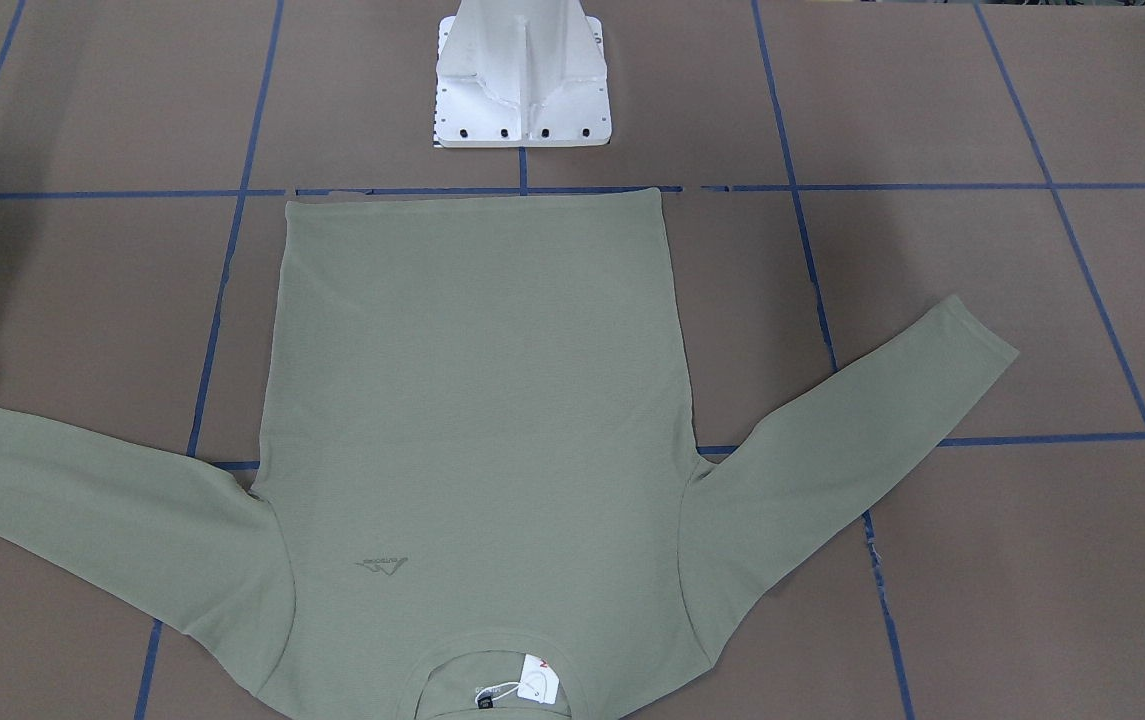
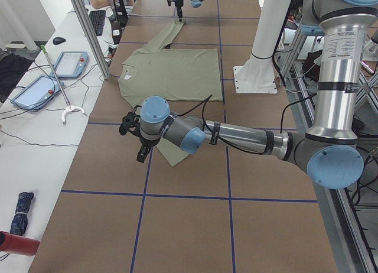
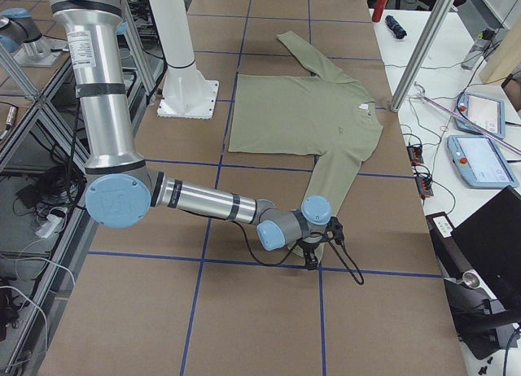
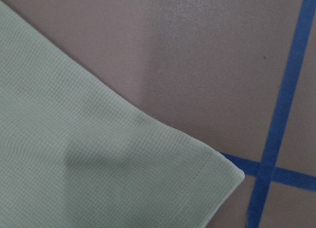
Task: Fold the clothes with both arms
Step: 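Grasp the cuff of the sleeve nearest the right gripper with the right gripper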
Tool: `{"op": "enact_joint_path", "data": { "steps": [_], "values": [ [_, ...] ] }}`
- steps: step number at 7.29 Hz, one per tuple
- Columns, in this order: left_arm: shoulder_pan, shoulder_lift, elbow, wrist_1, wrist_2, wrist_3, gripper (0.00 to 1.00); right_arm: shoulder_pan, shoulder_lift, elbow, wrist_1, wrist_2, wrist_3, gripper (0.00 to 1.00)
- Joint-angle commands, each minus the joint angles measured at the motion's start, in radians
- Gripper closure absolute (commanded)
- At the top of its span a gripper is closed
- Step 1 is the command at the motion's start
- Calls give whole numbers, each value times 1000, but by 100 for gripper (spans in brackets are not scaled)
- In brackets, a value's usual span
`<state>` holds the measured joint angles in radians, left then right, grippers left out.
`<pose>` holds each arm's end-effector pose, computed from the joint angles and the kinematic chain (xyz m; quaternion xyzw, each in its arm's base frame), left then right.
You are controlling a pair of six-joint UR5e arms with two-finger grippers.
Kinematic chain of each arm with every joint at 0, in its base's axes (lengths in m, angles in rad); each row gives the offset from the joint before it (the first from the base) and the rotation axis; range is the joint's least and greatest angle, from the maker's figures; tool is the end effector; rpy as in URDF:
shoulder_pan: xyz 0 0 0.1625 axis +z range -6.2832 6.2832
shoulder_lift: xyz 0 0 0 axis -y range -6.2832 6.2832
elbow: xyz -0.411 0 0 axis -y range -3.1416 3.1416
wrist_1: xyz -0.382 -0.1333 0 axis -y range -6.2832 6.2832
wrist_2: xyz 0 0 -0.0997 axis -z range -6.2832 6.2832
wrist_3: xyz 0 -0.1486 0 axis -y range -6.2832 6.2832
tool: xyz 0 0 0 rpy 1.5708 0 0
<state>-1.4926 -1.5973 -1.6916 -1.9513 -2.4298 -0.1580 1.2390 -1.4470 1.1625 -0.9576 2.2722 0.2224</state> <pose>0.0202 -0.5238 0.5509 0.1881 0.4271 0.0735 0.8813 -0.1433 -0.5307 0.7528 0.0551 -0.3680 -0.1068 0.9220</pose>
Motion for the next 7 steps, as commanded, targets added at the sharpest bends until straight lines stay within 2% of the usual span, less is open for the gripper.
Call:
{"op": "enact_joint_path", "data": {
  "steps": [1,2,3,4,7],
  "values": [
    [0,-1,-2,0,0,0,0,-1,0,2,-1,1,-3,55],
    [0,-1,-2,2,0,0,0,-1,-1,5,0,3,-8,77],
    [0,-1,0,2,0,-2,0,-1,0,6,0,3,-6,93],
    [0,-3,0,2,0,-2,0,-1,0,14,0,4,-5,100],
    [0,-3,0,5,2,-3,0,11,3,72,3,52,9,100]
  ]
}}
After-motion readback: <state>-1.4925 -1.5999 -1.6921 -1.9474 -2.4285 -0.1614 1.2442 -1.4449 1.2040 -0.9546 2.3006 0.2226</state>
